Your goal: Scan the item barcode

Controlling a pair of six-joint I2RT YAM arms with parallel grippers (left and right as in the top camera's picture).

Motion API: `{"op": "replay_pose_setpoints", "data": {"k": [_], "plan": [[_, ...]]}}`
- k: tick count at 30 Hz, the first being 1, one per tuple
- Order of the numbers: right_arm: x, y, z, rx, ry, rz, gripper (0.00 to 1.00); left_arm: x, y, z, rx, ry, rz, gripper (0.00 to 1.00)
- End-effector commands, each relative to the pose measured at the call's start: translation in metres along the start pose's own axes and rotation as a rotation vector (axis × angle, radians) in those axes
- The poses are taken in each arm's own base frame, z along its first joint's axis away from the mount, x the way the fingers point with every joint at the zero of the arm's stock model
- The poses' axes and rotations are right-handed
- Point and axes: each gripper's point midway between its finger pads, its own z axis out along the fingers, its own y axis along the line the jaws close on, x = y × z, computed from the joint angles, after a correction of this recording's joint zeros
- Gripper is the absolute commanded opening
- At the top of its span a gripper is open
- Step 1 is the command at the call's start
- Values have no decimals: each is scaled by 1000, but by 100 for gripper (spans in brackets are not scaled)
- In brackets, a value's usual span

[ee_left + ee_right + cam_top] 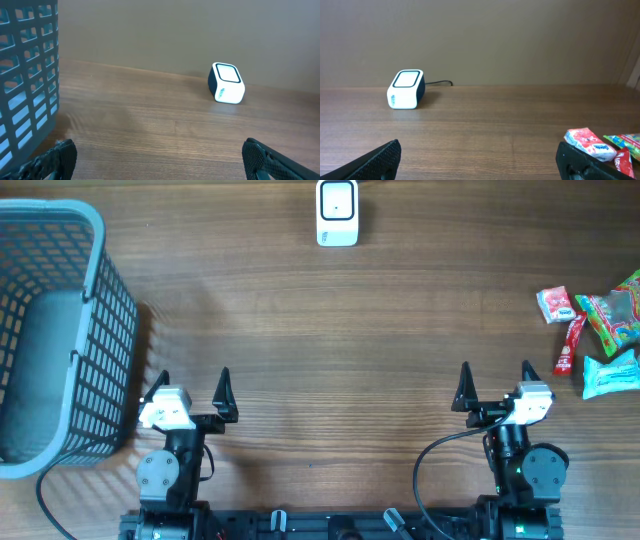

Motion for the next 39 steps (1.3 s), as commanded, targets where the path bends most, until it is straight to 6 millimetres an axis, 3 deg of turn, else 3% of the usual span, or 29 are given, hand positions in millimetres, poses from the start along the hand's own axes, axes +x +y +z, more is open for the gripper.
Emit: {"op": "replay_pose_setpoints", "data": {"k": [1, 6, 11, 39], "plan": [[-2, 0, -1, -4, -12, 6, 100, 3, 0, 0, 8, 3, 15, 100], [-2, 0, -1, -4, -12, 6, 100, 5, -8, 0, 55, 12, -21, 100], [-2, 0, -1, -4, -12, 6, 100, 4, -7, 0, 46, 8, 59, 100], [-2, 0, -1, -4, -12, 6, 100, 4, -7, 0, 44, 6, 68, 100]]}}
